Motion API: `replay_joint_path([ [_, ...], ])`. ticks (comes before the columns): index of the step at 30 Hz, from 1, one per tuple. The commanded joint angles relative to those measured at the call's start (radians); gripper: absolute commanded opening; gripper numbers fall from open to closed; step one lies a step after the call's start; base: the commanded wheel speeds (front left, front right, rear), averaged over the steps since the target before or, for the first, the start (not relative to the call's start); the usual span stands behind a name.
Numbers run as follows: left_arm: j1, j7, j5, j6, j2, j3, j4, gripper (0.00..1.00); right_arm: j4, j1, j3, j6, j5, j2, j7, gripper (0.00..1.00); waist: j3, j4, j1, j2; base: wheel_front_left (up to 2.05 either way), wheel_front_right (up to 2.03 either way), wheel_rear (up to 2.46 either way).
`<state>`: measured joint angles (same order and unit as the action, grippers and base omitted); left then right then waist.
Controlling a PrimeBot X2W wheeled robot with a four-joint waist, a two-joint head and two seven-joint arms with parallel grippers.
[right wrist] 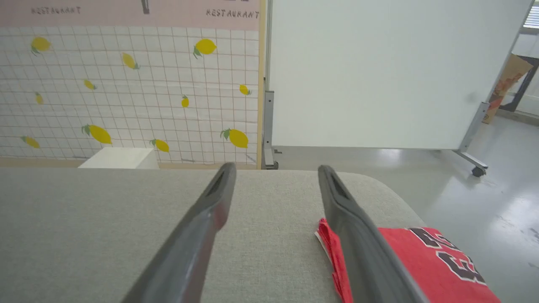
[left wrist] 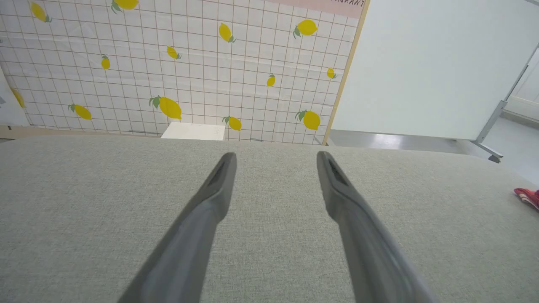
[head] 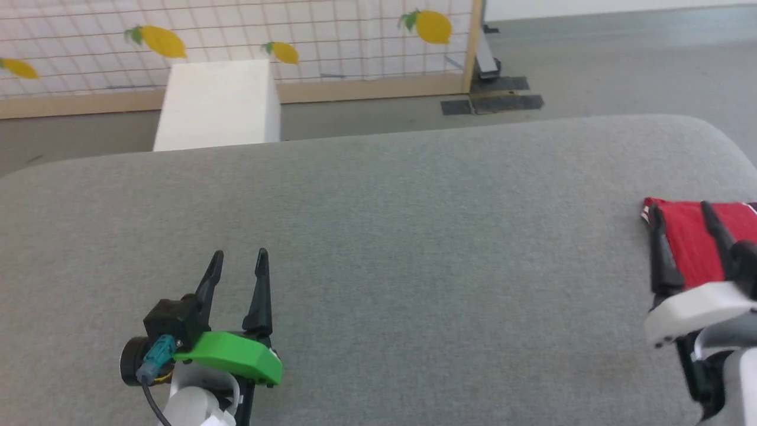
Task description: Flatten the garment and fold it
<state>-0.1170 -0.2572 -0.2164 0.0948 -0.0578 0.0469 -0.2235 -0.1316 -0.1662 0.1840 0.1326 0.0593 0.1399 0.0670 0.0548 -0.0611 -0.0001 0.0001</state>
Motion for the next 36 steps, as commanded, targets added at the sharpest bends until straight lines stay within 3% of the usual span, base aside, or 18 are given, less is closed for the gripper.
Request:
replay_joint_path([
  [1,0.012,-0.004,-0.008,-0.004,0.005,0.001,-0.005,1.00,0.033,0.033,-0.011,-0.002,0.011,-0.017,0.011,1.00,-0.027,0.049,0.0001,-0.0001,0.00,0.00,0.00],
  [5,0.010,-0.004,-0.018,-0.006,0.006,0.010,-0.008,1.00,0.100,0.100,-0.043,-0.002,0.030,-0.051,0.036,1.00,-0.027,0.089,0.0001,-0.0001,0.00,0.00,0.00],
  [13,0.019,-0.004,-0.022,-0.011,0.007,0.024,-0.010,1.00,0.118,0.172,-0.087,-0.002,0.018,-0.082,0.070,1.00,-0.034,0.137,0.0001,-0.0001,0.00,0.00,0.00],
  [31,0.045,-0.005,-0.036,-0.035,0.007,0.043,-0.015,1.00,0.075,0.228,-0.120,-0.002,0.071,-0.090,0.090,1.00,-0.054,0.133,0.0001,-0.0001,0.00,0.00,0.00],
  [32,0.034,0.000,-0.023,-0.027,0.003,0.040,-0.013,0.00,0.077,0.214,-0.118,0.000,0.065,-0.088,0.083,0.00,-0.053,0.134,0.0001,-0.0001,0.00,0.00,0.00],
  [36,0.034,0.001,-0.022,-0.027,0.002,0.039,-0.012,0.00,0.077,0.213,-0.117,0.000,0.065,-0.088,0.083,0.00,-0.054,0.133,0.0001,-0.0001,0.00,0.00,0.00],
])
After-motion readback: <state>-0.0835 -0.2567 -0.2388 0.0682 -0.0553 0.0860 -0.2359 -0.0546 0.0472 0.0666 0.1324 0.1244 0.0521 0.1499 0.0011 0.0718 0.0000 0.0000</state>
